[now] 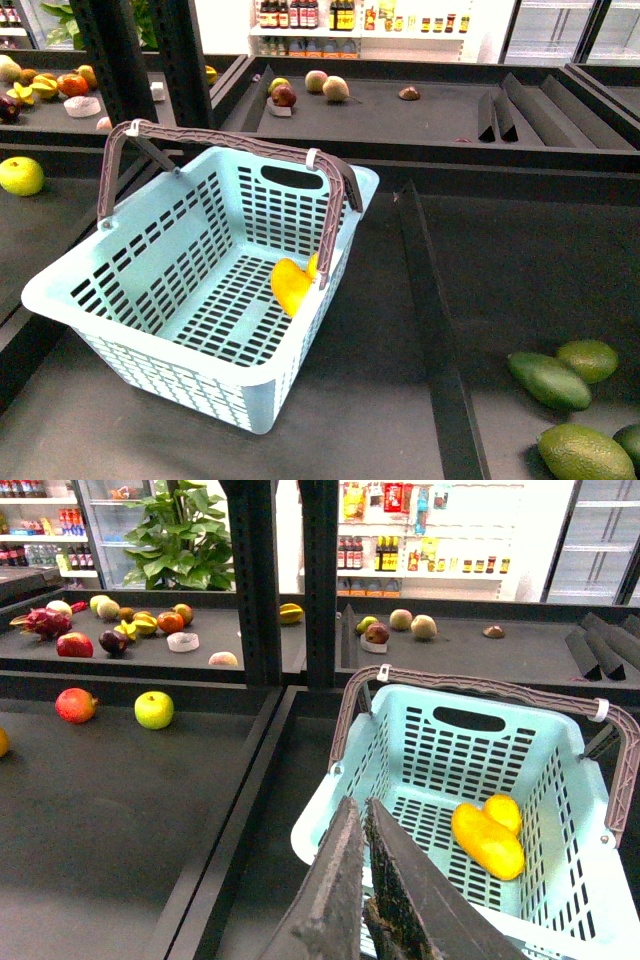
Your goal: Pick lemon and mango into basket
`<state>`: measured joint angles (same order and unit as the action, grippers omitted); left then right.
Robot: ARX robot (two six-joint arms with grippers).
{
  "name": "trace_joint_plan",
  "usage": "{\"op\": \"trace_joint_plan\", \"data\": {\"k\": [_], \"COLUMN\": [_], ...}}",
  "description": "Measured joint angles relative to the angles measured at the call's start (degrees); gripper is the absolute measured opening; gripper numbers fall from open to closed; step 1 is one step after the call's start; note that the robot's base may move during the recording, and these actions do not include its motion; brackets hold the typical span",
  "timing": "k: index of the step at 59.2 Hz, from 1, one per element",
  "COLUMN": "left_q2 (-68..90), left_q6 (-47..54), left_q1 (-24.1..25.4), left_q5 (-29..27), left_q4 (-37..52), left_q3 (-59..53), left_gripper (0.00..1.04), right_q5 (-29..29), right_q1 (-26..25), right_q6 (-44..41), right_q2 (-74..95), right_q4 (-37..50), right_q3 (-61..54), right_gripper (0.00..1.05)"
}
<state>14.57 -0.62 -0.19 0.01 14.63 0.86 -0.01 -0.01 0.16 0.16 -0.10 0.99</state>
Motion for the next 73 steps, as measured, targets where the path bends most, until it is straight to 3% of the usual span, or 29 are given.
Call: {"op": "trace_joint_plan", "data": {"k": [15, 20, 39, 65, 73], "left_q2": [-4.46, -12.81, -14.21, -14.21, -14.21], "left_q6": [-0.02, 0.00, -0.04, 0.00, 0.11], "left_q1": [0.00, 0.00, 0.00, 0.00, 0.00], "left_q5": [0.00, 0.00, -0.02, -0.02, -0.02], "left_q4": [-4.46, -13.99, -14.53, -14.53, -14.53], "left_q3": [0.00, 0.02, 0.02, 0.02, 0.02], "left_gripper": [0.03, 0.03, 0.04, 0.98, 0.98], "right_q5": [0.00, 0.02, 0.00, 0.00, 0.00], "right_q1": [0.00, 0.00, 0.00, 0.00, 0.00], "right_q6": [0.00, 0.00, 0.00, 0.00, 0.00], "right_q2": [0.00, 0.00, 0.00, 0.00, 0.00], "right_q4": [0.00, 0.00, 0.00, 0.00, 0.00], "right_q3": [0.00, 0.00, 0.00, 0.00, 0.00], "right_gripper": [0.96, 0.96, 0.96, 0.96, 0.96]}}
